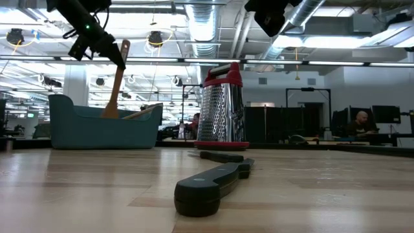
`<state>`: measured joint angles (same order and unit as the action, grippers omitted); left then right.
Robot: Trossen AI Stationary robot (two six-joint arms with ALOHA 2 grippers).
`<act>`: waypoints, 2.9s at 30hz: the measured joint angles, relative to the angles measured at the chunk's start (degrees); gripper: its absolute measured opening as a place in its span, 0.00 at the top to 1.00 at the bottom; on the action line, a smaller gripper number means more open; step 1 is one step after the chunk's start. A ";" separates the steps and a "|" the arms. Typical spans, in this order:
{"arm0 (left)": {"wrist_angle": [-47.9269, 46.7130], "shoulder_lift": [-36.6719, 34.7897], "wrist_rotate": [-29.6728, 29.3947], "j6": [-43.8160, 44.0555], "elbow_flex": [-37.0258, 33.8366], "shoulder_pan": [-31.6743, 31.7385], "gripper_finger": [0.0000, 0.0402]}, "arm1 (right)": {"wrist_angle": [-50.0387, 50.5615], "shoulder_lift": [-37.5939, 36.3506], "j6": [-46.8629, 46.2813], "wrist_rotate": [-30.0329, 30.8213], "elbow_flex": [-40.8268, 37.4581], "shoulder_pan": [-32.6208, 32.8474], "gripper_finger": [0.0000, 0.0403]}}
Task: Pick & Place Kitchen Items
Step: Put the brown wooden serving spoon into the blue bin
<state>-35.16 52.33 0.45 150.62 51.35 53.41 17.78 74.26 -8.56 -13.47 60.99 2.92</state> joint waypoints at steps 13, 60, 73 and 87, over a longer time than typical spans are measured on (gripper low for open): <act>0.13 0.47 5.13 0.96 0.00 0.74 0.94 | -0.02 0.00 0.13 -0.01 0.00 0.00 0.68; 10.97 1.99 6.98 5.87 0.00 5.25 0.19 | -0.39 -0.02 0.07 0.00 0.00 0.06 0.68; 16.06 11.08 8.46 5.83 -0.02 5.25 0.15 | -0.20 -0.02 -0.04 -0.01 -0.02 0.07 0.68; 18.57 14.24 8.11 5.72 -0.02 5.22 0.15 | 0.15 -0.01 -0.02 0.00 -0.02 0.07 0.68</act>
<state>-16.58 66.57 8.56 156.33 51.33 58.63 17.93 74.25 -8.58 -13.47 60.97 2.98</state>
